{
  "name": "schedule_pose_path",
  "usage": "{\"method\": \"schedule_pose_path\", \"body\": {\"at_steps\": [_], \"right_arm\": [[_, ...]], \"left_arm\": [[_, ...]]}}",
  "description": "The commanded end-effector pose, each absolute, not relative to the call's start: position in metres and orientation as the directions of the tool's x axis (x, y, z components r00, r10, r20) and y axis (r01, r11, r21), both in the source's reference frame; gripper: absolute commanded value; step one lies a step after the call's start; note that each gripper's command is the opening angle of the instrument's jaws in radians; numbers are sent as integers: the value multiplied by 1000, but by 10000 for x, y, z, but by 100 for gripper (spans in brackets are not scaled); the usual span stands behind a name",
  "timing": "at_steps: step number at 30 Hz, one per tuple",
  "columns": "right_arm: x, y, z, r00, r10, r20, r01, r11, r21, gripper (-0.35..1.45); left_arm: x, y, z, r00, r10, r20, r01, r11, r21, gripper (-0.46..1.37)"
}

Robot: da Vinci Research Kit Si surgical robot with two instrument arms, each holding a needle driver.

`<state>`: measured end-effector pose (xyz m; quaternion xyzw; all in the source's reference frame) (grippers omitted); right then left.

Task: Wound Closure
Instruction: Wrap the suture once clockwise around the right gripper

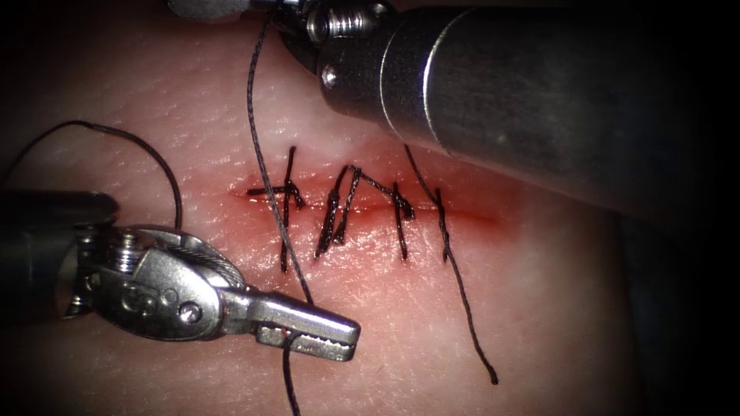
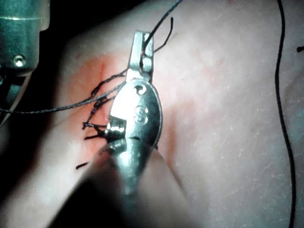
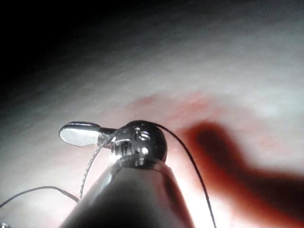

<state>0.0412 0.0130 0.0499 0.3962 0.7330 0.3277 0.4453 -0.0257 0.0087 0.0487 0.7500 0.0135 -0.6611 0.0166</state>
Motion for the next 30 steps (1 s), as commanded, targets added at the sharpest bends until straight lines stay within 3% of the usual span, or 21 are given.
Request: {"method": "schedule_pose_path", "body": {"at_steps": [1,2,3,6,20,30], "right_arm": [[409,126,495,-295,877,-380,286,460,841,31],[408,125,493,-306,871,-384,281,468,838,69],[407,123,491,-312,868,-386,277,472,837,93],[402,120,486,-319,864,-390,273,478,835,114],[341,105,475,-324,767,-554,226,631,742,73],[315,83,463,-103,672,-733,373,709,598,16]], "left_arm": [[-257,89,492,123,-2,-992,49,-999,8,-35],[-257,90,494,125,4,-992,51,-999,3,-35],[-257,91,496,124,4,-992,50,-999,3,-35],[-255,96,503,127,22,-992,55,-998,-15,-35],[-241,115,541,142,99,-985,57,-994,-91,-35],[-239,134,557,149,121,-982,66,-992,-112,-35]]}}
